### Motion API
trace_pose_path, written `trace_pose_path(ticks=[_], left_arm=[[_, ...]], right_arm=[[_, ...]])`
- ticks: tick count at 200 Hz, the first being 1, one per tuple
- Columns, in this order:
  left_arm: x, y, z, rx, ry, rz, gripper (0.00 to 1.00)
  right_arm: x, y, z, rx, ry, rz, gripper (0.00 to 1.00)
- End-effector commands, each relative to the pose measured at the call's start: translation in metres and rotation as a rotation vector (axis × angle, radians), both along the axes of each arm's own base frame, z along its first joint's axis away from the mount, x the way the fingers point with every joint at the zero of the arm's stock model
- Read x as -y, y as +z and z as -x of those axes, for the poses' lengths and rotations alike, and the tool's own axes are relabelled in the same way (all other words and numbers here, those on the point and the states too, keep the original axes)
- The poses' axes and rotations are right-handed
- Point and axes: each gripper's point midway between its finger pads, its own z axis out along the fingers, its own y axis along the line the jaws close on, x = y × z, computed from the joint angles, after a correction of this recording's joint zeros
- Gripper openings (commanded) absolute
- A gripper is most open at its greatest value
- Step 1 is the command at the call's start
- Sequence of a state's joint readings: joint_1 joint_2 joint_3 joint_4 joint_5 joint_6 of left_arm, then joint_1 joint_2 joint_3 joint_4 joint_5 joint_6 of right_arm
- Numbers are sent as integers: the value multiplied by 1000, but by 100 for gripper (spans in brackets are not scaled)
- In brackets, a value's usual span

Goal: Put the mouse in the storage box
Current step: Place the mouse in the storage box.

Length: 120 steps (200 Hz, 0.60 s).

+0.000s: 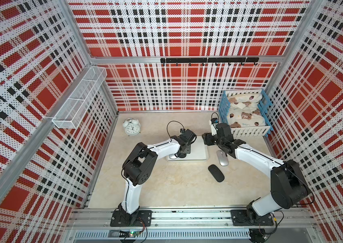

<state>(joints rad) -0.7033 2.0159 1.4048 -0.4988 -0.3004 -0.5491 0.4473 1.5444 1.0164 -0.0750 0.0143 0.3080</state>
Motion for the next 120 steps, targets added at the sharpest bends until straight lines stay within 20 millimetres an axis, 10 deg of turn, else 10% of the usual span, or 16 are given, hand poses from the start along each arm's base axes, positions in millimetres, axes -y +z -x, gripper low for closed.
trace_pose_path(ticks=[1, 120], left_arm=[[1, -8, 1, 6, 7, -6, 48], [-6, -15, 13, -17, 31, -58, 56]], right_arm=[[0, 3, -1, 15, 2, -19, 64], [-2, -1, -4, 7, 8, -15, 64]])
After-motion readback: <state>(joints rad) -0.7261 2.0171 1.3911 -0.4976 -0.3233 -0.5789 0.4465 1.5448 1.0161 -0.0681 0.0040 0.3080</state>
